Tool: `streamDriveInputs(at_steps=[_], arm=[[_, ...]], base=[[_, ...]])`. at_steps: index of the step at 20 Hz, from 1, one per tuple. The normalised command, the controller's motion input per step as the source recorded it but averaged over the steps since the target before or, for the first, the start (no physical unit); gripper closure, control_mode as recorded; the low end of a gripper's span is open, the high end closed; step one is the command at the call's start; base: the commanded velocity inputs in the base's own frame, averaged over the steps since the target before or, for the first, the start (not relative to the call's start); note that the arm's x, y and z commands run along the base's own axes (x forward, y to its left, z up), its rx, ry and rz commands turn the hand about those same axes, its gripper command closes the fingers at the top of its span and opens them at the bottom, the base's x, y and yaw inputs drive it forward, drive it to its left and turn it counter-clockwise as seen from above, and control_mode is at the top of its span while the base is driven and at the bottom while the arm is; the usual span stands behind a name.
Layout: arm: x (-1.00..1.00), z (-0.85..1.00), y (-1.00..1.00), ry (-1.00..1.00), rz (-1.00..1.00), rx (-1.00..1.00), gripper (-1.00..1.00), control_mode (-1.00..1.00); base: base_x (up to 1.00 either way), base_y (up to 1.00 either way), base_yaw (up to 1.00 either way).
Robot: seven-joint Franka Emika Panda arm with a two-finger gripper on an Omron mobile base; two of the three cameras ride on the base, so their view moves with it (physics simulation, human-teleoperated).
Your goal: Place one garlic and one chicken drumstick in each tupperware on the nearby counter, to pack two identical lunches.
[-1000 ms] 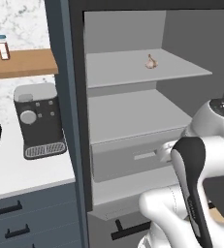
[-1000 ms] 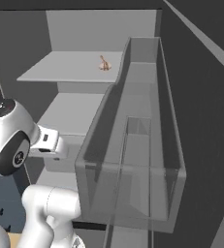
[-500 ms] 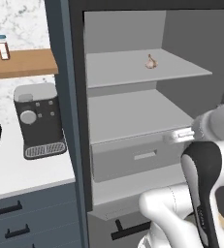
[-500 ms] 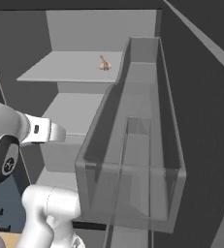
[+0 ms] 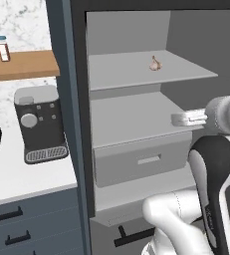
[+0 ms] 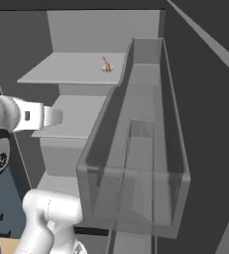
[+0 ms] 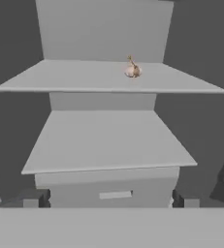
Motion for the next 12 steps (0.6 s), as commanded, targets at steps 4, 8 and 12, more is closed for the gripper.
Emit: streamDriveInputs(at_steps=[4,8,12], arm=[[0.0,0.77,0.0,-0.03,-0.06,0.02,-1.0,-1.0],[0.16,0.56,0.0,0.0,-0.05,0.1,-1.0,-1.0],[0.26,0.37,0.0,0.0,-0.01,0.1,-1.0,-1.0]], base=[[0.0,0.0,0.0],[0.0,0.0,0.0],[0.0,0.0,0.0]])
